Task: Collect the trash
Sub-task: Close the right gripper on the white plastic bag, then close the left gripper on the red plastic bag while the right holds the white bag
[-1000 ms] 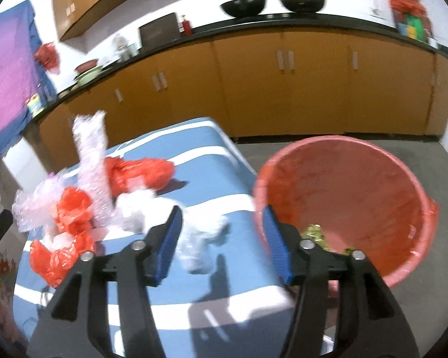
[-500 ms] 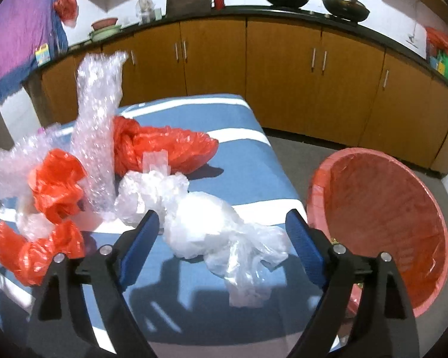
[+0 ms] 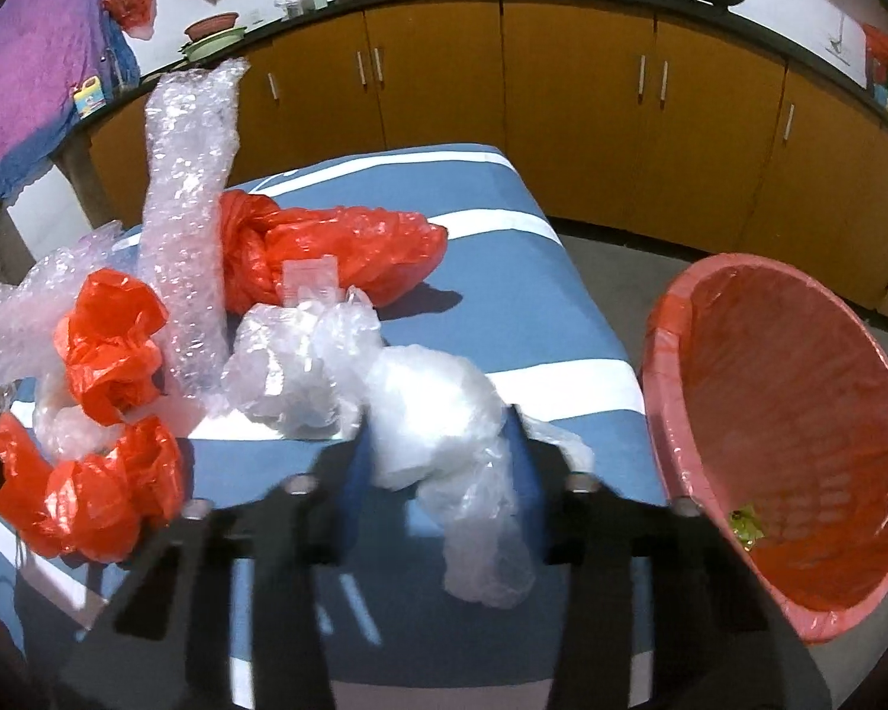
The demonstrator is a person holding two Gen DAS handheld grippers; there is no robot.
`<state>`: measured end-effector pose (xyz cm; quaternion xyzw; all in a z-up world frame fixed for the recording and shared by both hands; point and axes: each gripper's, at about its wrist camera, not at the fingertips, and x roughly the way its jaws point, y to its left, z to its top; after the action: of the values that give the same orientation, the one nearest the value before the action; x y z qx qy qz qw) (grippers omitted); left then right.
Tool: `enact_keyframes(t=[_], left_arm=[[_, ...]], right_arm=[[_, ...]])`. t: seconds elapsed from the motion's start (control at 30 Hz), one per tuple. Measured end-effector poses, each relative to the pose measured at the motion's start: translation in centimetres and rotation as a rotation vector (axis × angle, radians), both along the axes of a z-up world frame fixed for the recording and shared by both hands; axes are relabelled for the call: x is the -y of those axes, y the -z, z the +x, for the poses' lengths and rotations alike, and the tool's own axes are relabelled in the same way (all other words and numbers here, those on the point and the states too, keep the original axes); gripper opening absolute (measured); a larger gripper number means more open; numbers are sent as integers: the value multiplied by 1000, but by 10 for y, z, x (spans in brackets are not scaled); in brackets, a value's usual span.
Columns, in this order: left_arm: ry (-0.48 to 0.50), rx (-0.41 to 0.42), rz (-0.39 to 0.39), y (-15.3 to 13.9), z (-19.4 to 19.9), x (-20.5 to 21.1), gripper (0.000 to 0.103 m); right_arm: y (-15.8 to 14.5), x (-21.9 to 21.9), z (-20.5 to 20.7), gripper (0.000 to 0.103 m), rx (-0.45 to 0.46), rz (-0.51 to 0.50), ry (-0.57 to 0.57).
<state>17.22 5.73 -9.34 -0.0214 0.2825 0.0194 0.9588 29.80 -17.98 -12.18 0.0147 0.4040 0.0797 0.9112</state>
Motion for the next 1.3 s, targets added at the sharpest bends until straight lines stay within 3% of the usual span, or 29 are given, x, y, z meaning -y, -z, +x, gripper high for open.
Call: enact_keyframes(t=[0.2, 0.63, 0.83, 0.93, 1.07, 1.17, 1.3], left_arm=[[25, 0, -11, -2, 1, 11, 90], [64, -45, 8, 8, 8, 33, 88], [81, -85, 17, 16, 12, 36, 74], [93, -91, 4, 17, 13, 36, 61], [116, -91, -1, 16, 15, 37, 34], [128, -90, -1, 15, 16, 40, 22], [135, -87, -16, 15, 16, 42, 24]], right_arm=[[-6, 7, -14, 23, 25, 24, 19], [-26, 34, -41, 22, 65, 82, 73], [-27, 37, -45, 22, 62, 90, 78], [-26, 38, -47, 22, 60, 87, 82], [-24, 40, -49, 22, 56, 89, 90], [-25, 41, -50, 22, 57, 90, 93], [-24, 42, -52, 22, 56, 90, 95]])
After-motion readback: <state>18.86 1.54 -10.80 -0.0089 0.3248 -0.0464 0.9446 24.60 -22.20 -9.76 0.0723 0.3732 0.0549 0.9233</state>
